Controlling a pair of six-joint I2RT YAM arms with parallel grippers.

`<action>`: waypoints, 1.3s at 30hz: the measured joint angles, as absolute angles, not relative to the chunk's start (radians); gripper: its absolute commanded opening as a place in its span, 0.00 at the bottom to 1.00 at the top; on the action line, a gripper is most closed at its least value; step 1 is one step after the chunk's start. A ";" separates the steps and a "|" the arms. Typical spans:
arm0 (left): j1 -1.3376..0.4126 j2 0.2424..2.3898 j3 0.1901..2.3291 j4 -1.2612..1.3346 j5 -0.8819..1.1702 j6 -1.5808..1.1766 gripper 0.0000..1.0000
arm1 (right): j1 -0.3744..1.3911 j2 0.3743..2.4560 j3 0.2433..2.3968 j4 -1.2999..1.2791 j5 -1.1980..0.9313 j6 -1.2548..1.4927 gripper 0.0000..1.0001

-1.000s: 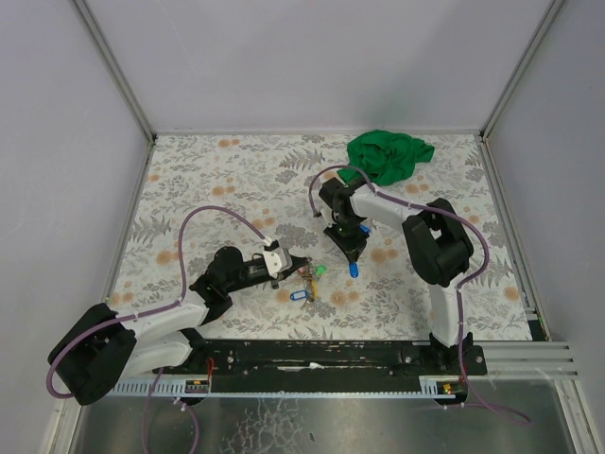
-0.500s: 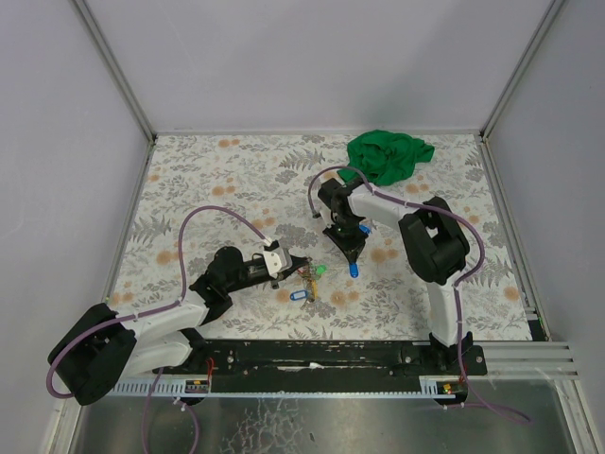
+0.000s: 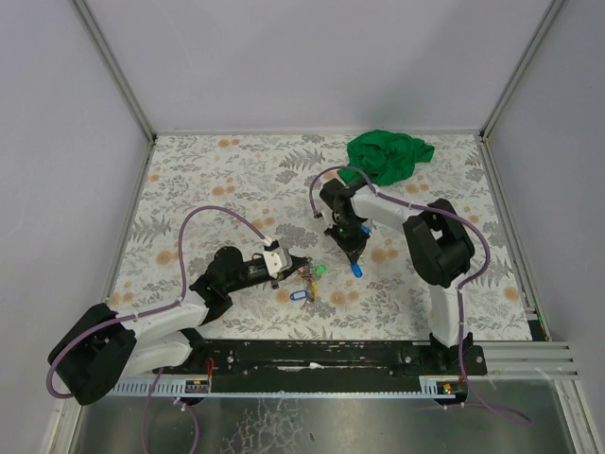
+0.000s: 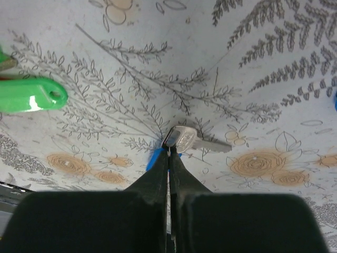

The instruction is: Put the keys on the keyring

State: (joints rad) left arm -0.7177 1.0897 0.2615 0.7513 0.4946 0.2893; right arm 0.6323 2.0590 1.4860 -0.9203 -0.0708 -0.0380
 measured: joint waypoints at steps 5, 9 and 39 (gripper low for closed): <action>-0.718 1.090 0.262 0.751 0.495 0.289 0.00 | 0.632 1.946 1.406 -0.869 -0.069 -0.055 0.00; -0.718 1.090 0.262 0.752 0.495 0.289 0.00 | 0.632 1.815 1.314 -0.786 -0.070 -0.086 0.00; -0.718 1.055 0.281 0.745 0.548 0.296 0.00 | 0.628 1.126 0.629 0.118 -0.544 -0.419 0.00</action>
